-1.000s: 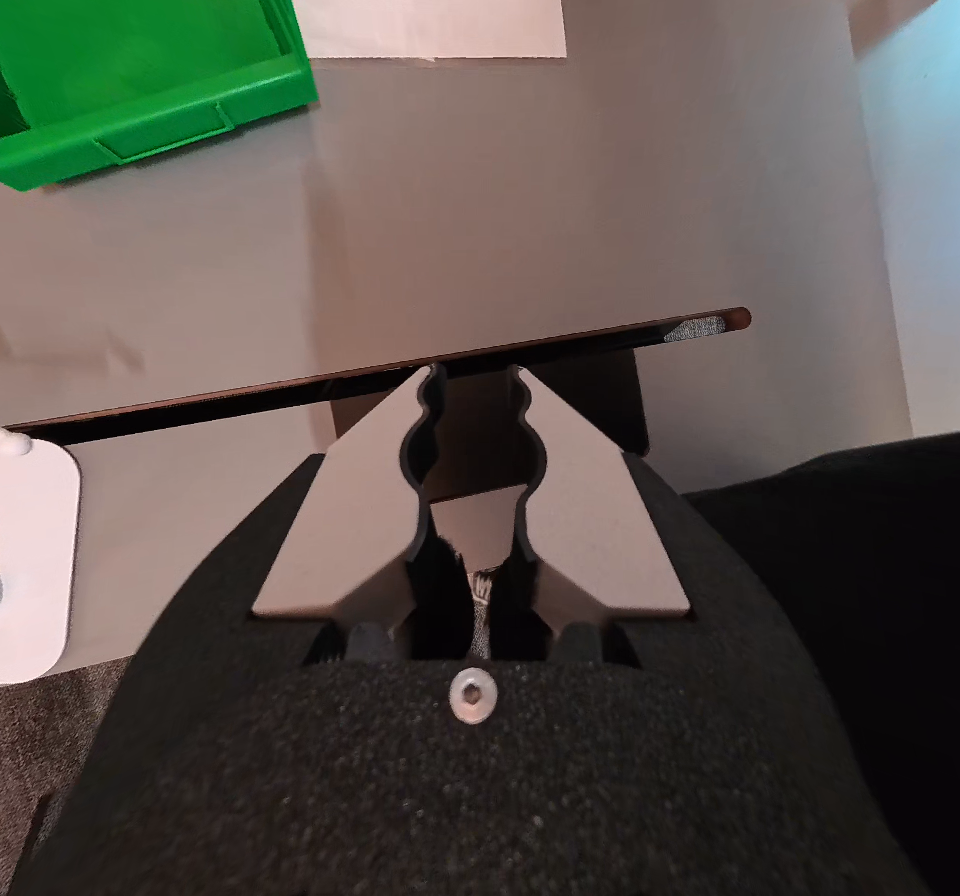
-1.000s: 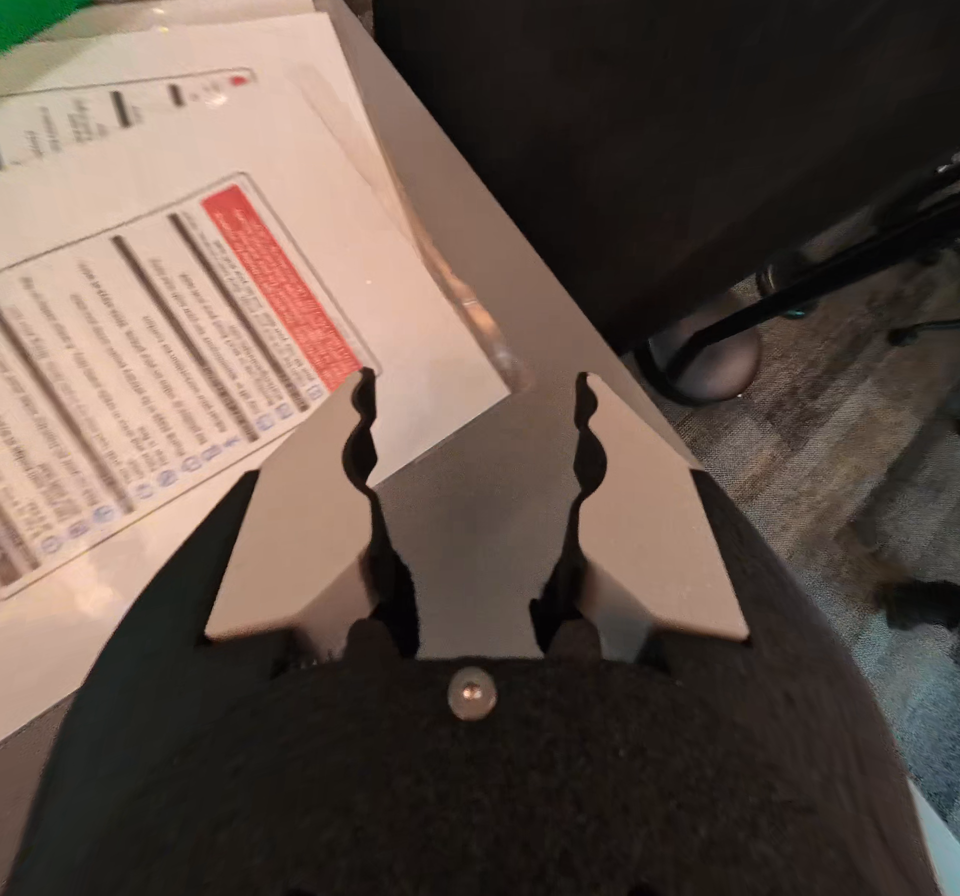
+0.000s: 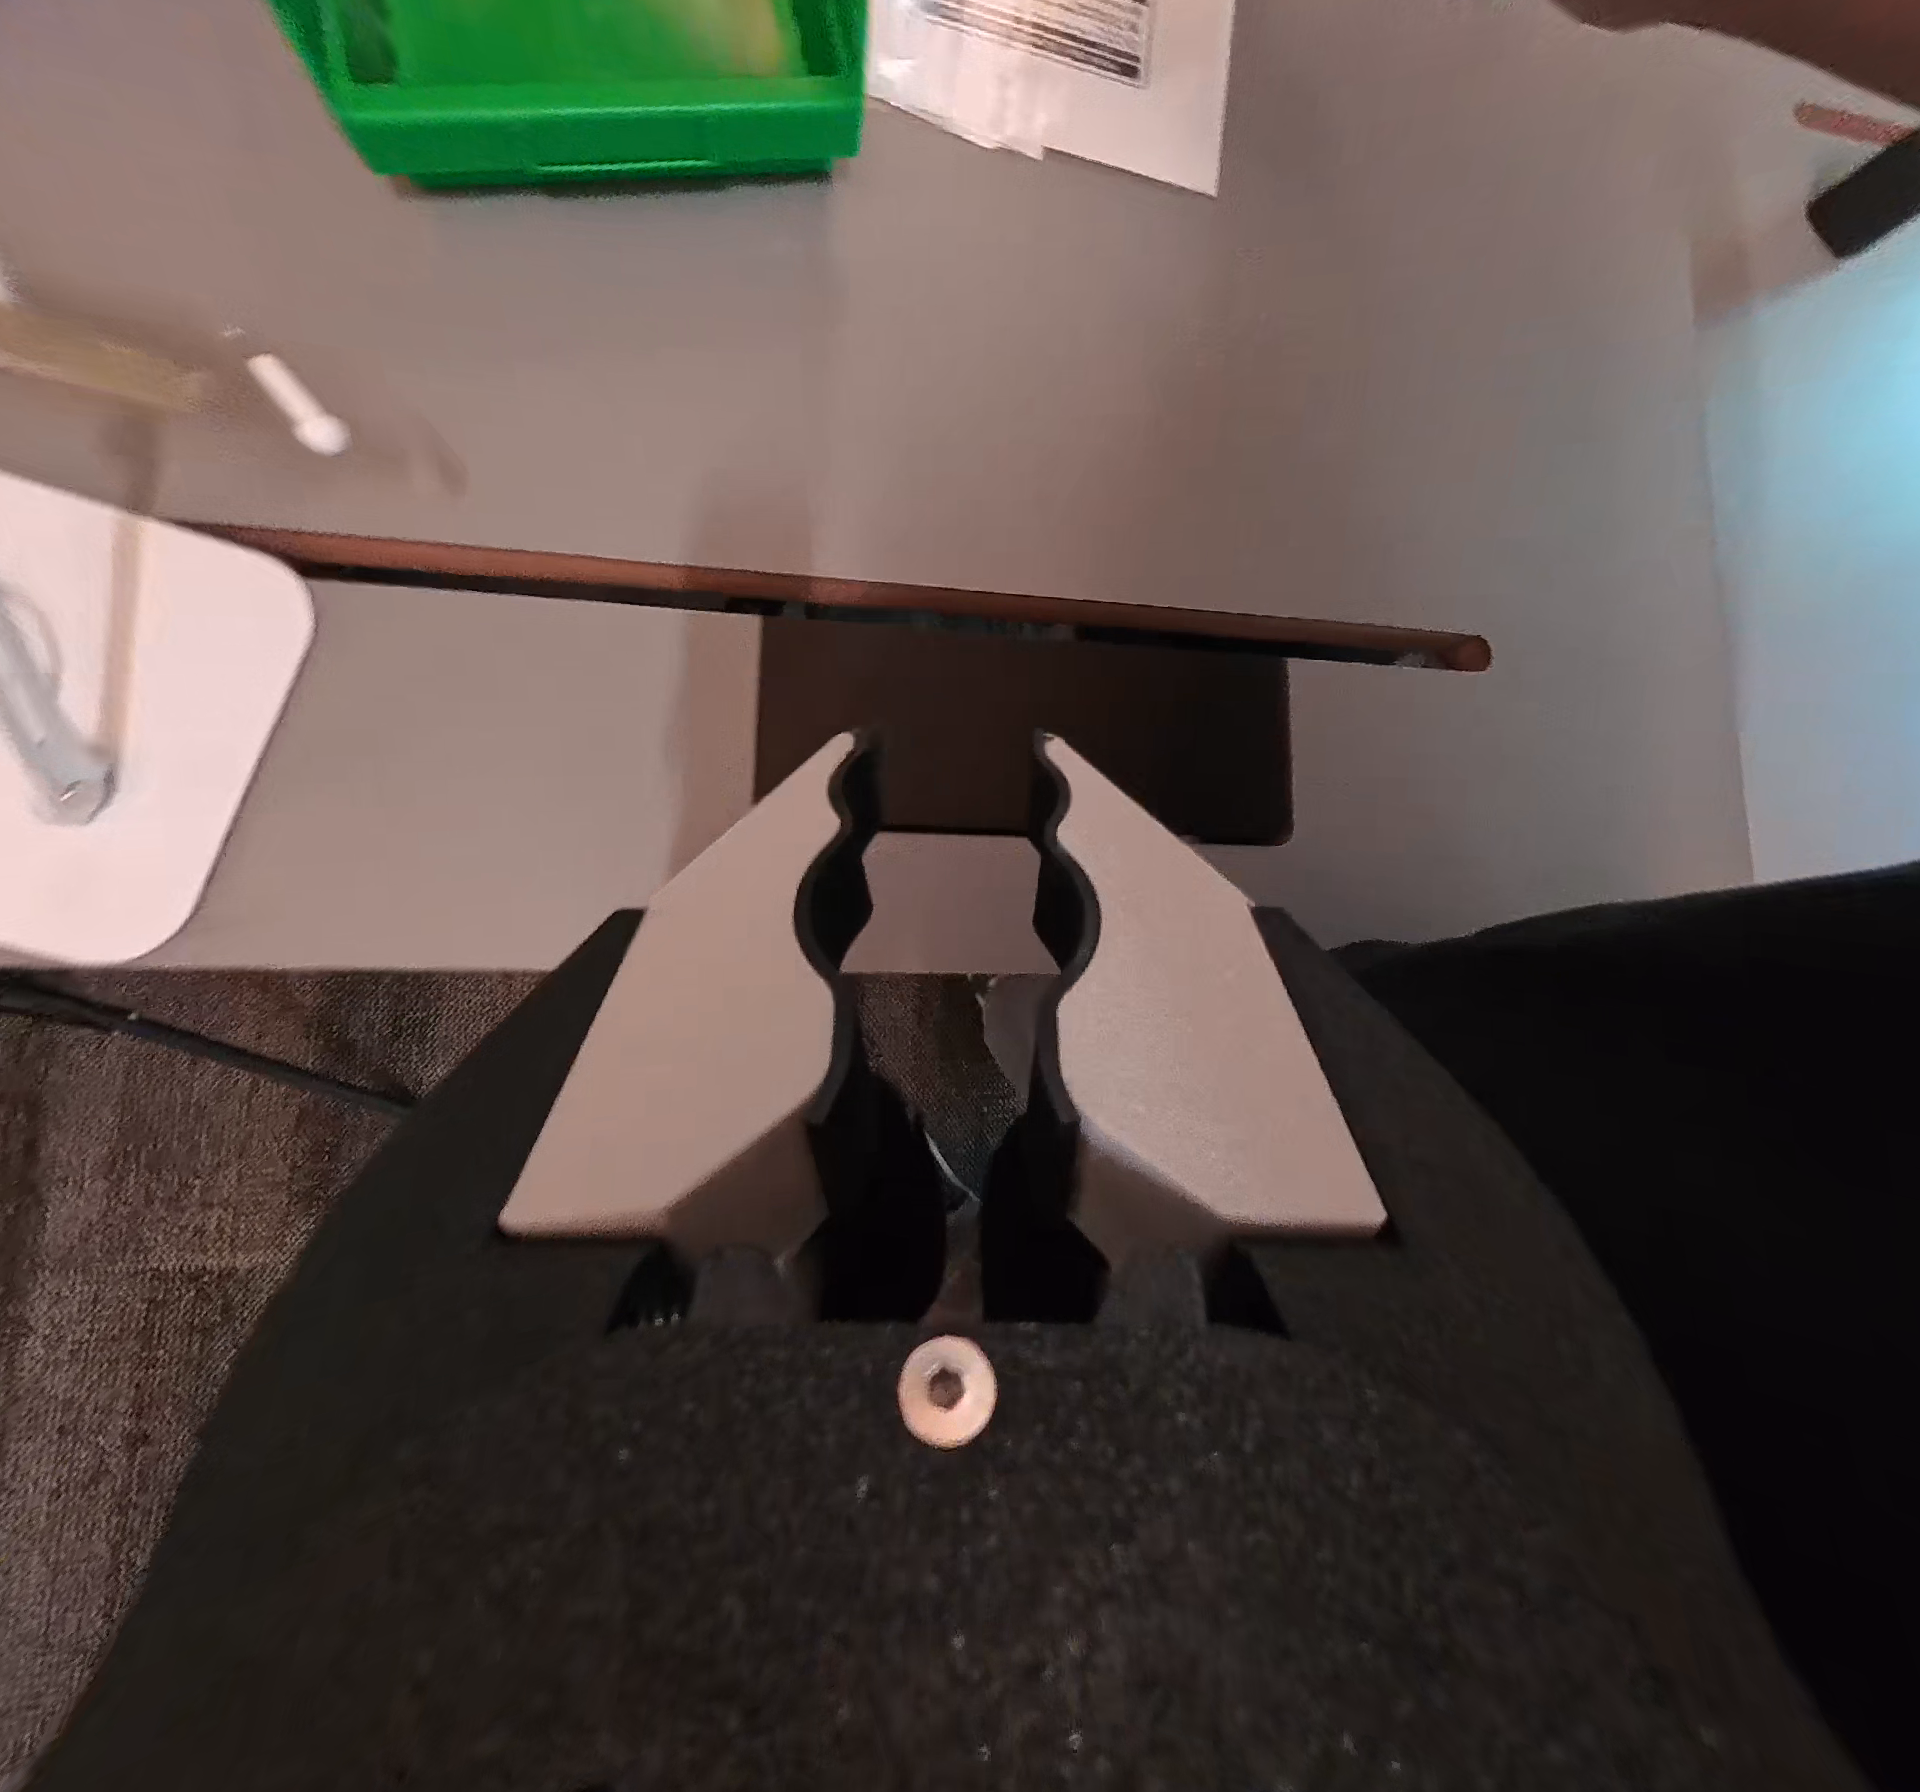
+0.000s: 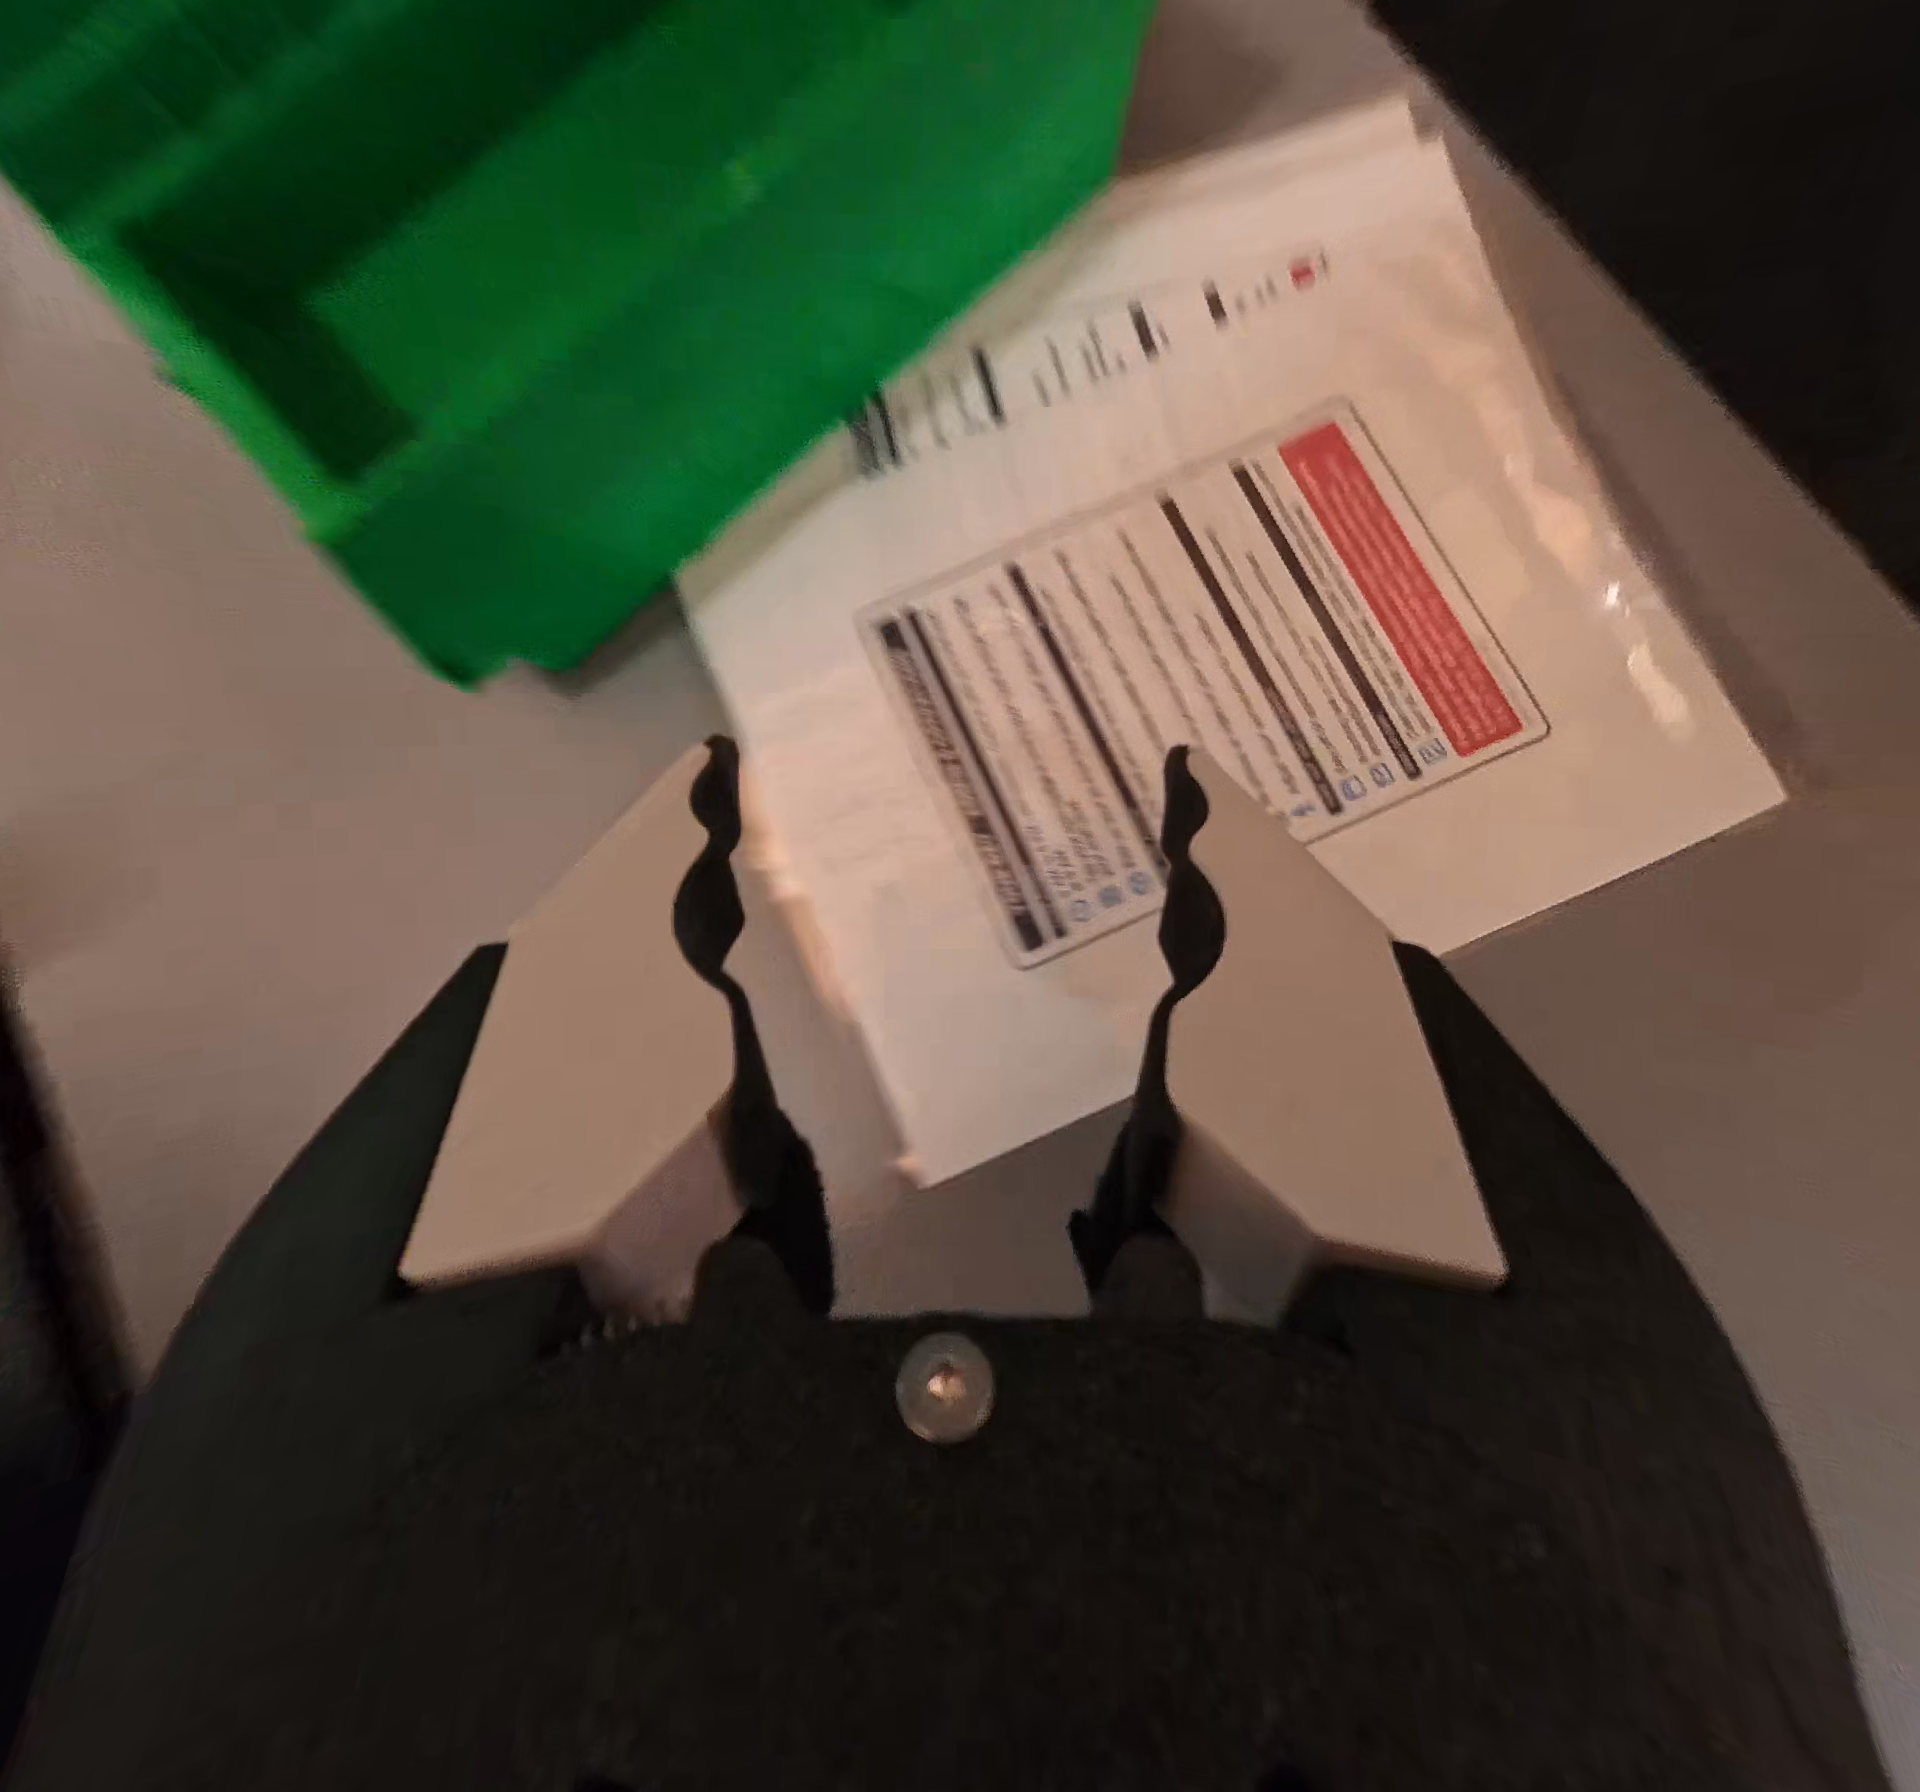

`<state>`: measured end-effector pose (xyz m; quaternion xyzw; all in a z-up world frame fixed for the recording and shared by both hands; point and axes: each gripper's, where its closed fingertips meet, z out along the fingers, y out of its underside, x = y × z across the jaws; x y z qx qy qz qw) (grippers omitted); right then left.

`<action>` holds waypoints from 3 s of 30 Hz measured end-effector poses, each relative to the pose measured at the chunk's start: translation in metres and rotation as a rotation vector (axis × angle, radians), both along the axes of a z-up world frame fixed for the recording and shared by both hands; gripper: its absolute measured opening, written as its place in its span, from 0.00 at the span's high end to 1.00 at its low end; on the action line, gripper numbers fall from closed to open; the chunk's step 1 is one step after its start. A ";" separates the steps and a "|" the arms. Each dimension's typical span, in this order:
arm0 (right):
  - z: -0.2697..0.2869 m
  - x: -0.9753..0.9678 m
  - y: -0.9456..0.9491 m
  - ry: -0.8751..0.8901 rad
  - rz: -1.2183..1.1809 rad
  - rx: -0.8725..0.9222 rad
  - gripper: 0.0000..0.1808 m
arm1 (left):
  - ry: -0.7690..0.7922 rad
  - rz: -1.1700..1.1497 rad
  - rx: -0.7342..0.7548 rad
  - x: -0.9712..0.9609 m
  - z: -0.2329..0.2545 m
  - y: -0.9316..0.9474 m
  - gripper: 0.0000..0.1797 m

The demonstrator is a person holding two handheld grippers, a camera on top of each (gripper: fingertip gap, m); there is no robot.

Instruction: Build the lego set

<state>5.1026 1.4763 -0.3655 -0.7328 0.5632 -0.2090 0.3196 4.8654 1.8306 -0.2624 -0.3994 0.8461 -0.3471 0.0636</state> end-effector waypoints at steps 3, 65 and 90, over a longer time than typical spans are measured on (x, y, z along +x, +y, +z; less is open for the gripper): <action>0.065 -0.038 0.046 -0.123 0.031 0.077 0.56 | -0.032 0.069 -0.028 -0.002 0.013 0.035 0.86; 0.026 -0.011 0.428 -1.421 1.997 -0.396 0.99 | 0.103 0.336 0.340 -0.006 -0.011 0.194 0.85; 0.057 0.002 0.453 -0.410 1.910 0.200 1.00 | 0.036 0.503 -0.082 0.086 0.068 0.152 0.70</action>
